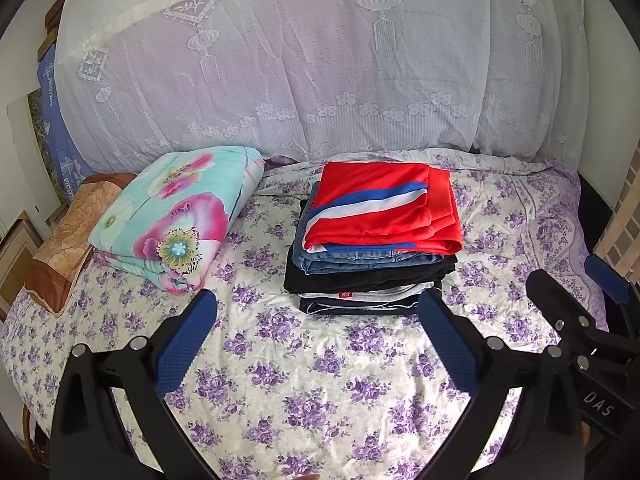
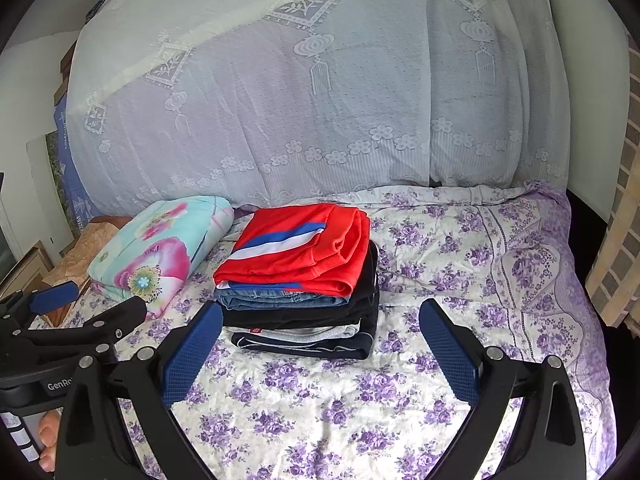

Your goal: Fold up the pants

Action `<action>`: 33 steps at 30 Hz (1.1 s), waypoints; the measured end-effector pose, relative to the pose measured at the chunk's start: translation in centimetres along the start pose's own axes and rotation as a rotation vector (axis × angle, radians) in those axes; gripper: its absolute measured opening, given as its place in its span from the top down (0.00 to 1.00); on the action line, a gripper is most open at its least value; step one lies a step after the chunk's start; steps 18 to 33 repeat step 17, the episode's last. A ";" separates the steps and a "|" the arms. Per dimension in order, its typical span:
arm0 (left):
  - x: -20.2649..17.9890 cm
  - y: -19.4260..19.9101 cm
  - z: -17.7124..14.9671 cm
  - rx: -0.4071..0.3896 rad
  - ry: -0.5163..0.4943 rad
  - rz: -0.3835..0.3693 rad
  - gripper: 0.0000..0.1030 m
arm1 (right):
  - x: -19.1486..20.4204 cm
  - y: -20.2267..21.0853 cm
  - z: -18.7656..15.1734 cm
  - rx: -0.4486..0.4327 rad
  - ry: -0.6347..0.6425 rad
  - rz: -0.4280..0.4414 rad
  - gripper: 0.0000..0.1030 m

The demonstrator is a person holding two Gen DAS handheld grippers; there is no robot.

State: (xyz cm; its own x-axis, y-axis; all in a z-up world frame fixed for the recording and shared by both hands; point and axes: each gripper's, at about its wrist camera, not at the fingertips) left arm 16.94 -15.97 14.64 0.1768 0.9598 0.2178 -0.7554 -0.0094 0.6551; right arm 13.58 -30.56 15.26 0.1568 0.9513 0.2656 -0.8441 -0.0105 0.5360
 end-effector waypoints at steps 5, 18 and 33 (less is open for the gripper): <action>-0.1 -0.3 0.0 -0.012 0.001 -0.003 0.05 | -0.1 -0.2 0.0 0.001 -0.002 0.001 0.04; 0.3 -2.2 -0.1 0.000 -0.010 0.032 0.05 | 0.4 -2.6 -0.9 0.045 0.007 -0.014 0.04; 0.3 -2.2 -0.1 0.000 -0.010 0.032 0.05 | 0.4 -2.6 -0.9 0.045 0.007 -0.014 0.04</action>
Point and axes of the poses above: each gripper's, at about its wrist camera, not at the fingertips, and y roughly against the way its jaws point, x to its left, z to its top, and after that the axes turned 13 degrees about -y, right-handed
